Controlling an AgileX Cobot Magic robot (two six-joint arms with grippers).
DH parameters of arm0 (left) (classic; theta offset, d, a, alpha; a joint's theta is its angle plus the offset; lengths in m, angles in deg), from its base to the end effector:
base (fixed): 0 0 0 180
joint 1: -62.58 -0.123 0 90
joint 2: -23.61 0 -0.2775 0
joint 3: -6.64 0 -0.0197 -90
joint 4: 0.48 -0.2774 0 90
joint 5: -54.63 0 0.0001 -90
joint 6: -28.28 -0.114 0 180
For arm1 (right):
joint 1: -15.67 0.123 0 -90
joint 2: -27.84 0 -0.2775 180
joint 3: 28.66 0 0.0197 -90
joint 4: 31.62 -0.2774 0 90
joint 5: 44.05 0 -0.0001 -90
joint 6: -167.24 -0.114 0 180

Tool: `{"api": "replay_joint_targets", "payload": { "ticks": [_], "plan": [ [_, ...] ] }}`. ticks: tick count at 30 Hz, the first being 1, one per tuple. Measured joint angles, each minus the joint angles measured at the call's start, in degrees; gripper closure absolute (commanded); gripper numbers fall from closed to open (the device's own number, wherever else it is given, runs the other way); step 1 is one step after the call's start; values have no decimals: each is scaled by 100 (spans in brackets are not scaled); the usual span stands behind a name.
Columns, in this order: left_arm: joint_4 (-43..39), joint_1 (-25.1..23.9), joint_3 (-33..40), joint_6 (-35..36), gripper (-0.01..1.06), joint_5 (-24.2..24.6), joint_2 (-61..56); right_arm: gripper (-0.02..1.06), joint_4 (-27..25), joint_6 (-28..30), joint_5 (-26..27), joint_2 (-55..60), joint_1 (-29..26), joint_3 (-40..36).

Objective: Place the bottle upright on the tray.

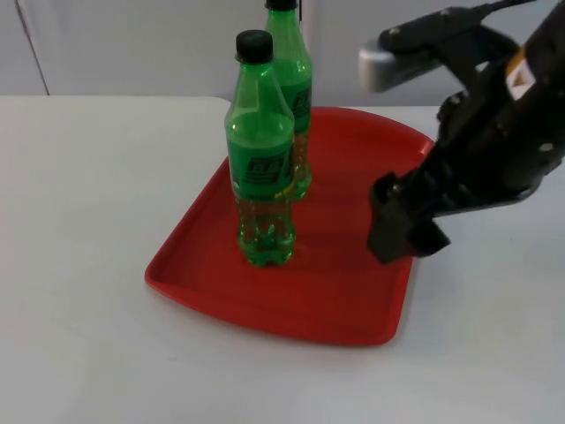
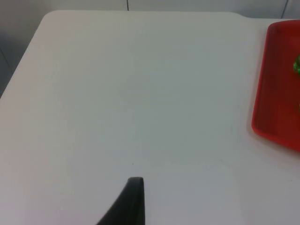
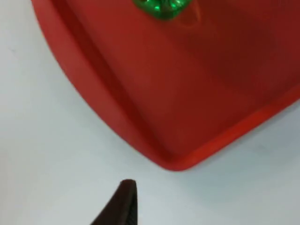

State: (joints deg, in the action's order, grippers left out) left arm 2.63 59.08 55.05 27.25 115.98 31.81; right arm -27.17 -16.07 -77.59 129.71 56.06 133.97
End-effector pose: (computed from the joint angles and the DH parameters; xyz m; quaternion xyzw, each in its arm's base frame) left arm 0.0469 -0.0026 0.2783 -0.0173 0.8565 -0.0067 0.5158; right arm 0.2781 0.2301 0.1750 -0.3338 0.9124 0.0611 0.2288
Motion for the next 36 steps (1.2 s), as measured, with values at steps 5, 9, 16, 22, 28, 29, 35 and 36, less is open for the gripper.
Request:
{"api": "replay_joint_targets", "payload": {
  "ticks": [5, 9, 16, 22, 28, 29, 35, 36],
  "plan": [
    [0, 0, 0, 0, 0, 0, 0, -1, -250, 72, -52, -731, 12, -393],
    [0, 0, 0, 0, 0, 0, 0, -1, -305, 72, -99, -1357, 11, -748],
    [0, 0, 0, 0, 0, 0, 0, -1, -336, 91, -136, -2684, 18, -1406],
    [0, 0, 0, 0, 0, 0, 0, -1, -336, 91, -357, -3832, 18, -1748],
    [0, 0, 0, 0, 0, 0, 0, -1, -336, 91, -564, -4970, 18, -2004],
    [0, 0, 0, 0, 0, 0, 0, -1, -336, 91, -591, -5163, 18, -2060],
    [0, 0, 0, 0, 0, 0, 0, -1, -336, 91, -910, -6222, 18, -2283],
    [0, 0, 0, 0, 0, 0, 0, -1, -336, 91, -1031, -6414, 18, -2308]
  ]
}}
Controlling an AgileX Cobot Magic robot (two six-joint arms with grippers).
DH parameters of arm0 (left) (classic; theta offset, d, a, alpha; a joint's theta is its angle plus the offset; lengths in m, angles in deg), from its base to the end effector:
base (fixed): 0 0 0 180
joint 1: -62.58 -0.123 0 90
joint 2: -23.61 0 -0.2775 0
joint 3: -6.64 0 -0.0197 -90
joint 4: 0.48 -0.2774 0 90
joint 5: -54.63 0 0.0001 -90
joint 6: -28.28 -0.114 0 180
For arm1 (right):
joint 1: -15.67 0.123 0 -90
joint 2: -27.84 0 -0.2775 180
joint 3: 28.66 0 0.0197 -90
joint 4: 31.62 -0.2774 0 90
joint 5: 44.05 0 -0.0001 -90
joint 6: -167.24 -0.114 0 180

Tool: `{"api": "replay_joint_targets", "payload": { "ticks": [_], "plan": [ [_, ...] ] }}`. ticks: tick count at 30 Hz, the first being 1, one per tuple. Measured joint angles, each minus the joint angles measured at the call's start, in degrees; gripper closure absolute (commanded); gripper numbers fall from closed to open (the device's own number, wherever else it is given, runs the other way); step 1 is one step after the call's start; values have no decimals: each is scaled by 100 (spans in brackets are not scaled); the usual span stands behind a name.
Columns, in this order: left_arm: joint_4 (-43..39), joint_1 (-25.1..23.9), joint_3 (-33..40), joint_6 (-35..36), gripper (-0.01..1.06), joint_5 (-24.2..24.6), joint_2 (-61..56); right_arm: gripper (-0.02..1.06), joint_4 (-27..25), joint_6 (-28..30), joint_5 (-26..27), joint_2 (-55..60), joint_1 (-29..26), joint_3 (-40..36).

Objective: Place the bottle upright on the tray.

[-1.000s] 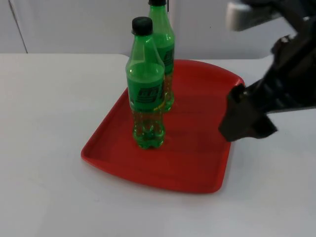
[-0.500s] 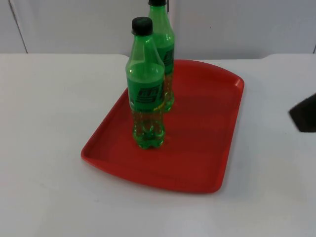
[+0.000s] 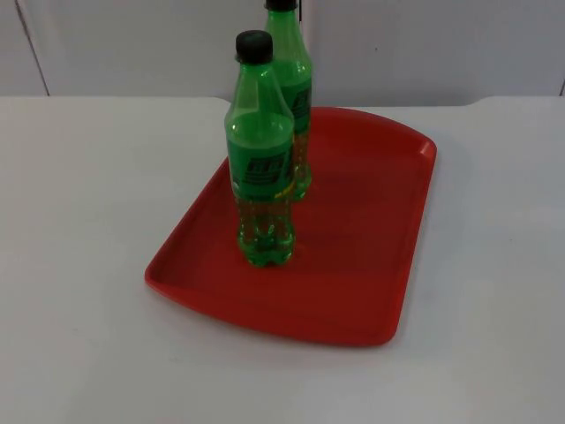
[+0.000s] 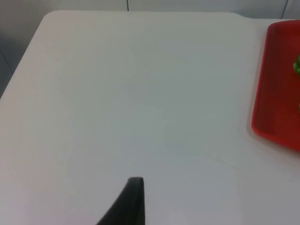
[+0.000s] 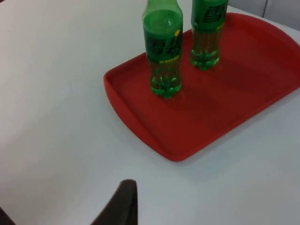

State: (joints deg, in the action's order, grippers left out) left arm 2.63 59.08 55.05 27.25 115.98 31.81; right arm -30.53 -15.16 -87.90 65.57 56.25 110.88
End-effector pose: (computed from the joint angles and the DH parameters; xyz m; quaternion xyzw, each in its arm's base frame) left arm 0.0469 -0.0026 0.2783 -0.0173 0.8565 -0.0067 0.5158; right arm 0.1108 0.0929 0.3083 -0.2887 0.8257 0.1690 0.4541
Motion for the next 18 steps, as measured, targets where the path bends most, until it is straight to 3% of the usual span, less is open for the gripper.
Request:
{"api": "replay_joint_targets", "payload": {
  "ticks": [11, 18],
  "plan": [
    [0, 0, 0, 0, 0, 0, 0, -1, 0, 240, -994, -1341, 0, -114],
    [0, 0, 0, 0, 0, 0, 0, -1, 0, 429, -1222, -1964, 0, -114]
  ]
}}
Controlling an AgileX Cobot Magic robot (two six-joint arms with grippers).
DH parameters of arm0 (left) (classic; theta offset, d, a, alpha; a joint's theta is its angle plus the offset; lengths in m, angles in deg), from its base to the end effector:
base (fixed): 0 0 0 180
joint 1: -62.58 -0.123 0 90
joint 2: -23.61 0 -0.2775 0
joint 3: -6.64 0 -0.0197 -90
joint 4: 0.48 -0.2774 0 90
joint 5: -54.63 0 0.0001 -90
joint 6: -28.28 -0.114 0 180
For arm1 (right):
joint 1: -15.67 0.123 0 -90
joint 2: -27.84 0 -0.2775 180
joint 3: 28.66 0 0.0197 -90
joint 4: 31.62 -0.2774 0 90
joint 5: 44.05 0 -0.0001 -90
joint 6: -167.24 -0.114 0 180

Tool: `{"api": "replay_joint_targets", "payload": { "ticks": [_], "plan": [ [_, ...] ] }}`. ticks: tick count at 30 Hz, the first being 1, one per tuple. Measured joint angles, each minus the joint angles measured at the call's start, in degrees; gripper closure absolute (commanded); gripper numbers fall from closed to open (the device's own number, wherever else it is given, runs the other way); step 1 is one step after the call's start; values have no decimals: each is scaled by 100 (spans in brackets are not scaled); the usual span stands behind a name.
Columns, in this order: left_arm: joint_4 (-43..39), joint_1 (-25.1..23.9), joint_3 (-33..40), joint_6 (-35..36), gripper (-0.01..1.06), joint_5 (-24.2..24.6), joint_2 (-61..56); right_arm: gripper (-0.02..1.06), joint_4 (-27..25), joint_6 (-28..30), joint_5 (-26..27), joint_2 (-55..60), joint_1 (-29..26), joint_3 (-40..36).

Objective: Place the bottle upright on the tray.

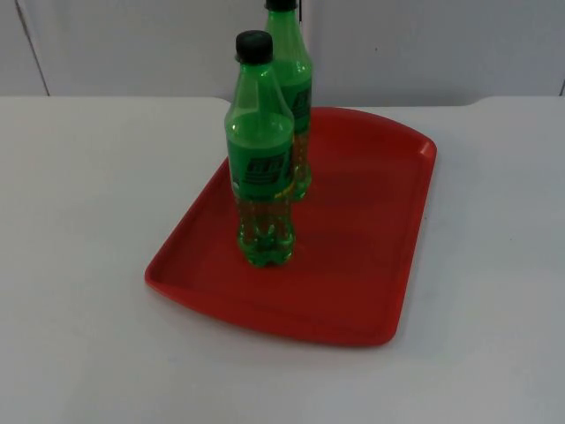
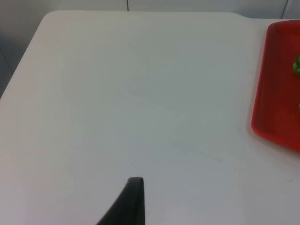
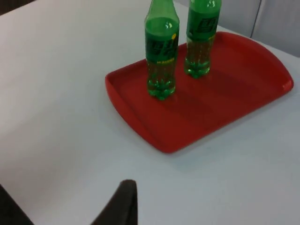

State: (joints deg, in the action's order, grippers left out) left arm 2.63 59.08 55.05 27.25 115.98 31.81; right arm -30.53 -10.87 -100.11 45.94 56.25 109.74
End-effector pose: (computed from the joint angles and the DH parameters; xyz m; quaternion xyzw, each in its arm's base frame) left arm 0.0469 -0.0026 0.2783 -0.0173 0.8565 -0.0067 0.5158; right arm 0.0531 0.0431 0.3166 -0.3070 0.7893 0.1671 0.5048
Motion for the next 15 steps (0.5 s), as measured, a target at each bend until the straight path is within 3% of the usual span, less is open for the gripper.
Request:
{"api": "replay_joint_targets", "payload": {
  "ticks": [15],
  "plan": [
    [0, 0, 0, 0, 0, 0, 0, -1, 0, 79, -294, -983, 0, 0]
  ]
}}
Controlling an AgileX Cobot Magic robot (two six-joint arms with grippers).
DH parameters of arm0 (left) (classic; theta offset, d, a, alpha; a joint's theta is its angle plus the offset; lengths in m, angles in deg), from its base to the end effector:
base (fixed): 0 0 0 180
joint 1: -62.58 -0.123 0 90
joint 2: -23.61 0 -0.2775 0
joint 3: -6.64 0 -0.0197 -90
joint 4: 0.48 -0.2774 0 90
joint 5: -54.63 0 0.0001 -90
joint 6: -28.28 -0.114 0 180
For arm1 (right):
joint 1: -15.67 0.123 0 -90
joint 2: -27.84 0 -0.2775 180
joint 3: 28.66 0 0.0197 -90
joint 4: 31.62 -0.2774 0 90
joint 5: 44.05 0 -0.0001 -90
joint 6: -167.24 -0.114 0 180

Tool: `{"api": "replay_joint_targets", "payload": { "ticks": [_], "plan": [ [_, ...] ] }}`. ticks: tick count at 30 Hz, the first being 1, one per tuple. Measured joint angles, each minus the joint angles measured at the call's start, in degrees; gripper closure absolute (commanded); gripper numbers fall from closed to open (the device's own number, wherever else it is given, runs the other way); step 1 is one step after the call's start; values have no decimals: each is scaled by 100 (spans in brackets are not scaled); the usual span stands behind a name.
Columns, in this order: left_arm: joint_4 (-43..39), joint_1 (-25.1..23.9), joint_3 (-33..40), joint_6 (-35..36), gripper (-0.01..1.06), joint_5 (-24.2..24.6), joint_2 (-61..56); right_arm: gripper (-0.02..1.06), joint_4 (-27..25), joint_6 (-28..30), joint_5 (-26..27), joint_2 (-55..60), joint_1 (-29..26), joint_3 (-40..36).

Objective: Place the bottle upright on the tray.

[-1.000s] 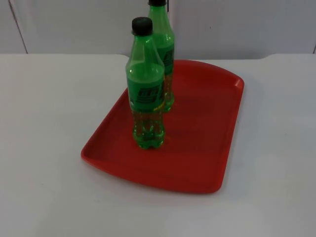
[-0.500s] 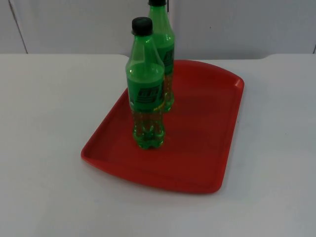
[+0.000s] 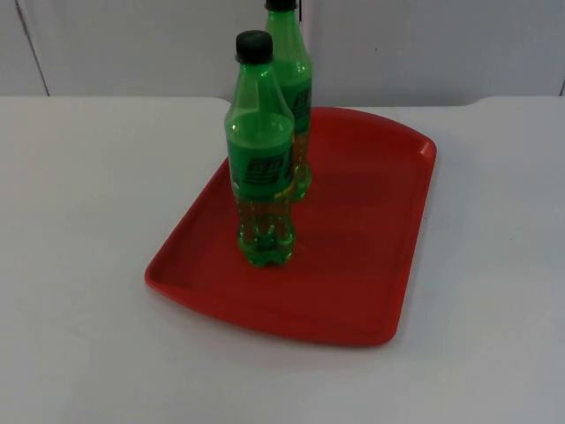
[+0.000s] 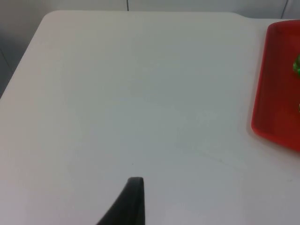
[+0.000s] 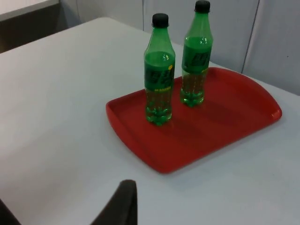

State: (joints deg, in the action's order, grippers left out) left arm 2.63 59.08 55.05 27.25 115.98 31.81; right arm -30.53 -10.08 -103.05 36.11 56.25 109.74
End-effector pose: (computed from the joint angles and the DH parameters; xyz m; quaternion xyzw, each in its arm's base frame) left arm 0.0469 -0.0026 0.2783 -0.0173 0.8565 -0.0067 0.5158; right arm 0.0260 0.0198 0.3198 -0.2991 0.7564 0.1799 0.5532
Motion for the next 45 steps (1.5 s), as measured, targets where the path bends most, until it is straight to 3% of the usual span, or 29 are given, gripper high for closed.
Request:
{"api": "replay_joint_targets", "payload": {
  "ticks": [13, 45],
  "plan": [
    [0, 0, 0, 0, 0, 0, 0, -1, 0, 4, -281, -11, 0, -562],
    [0, 0, 0, 0, 0, 0, 0, -1, 13, 36, -281, -11, 0, -576]
  ]
}}
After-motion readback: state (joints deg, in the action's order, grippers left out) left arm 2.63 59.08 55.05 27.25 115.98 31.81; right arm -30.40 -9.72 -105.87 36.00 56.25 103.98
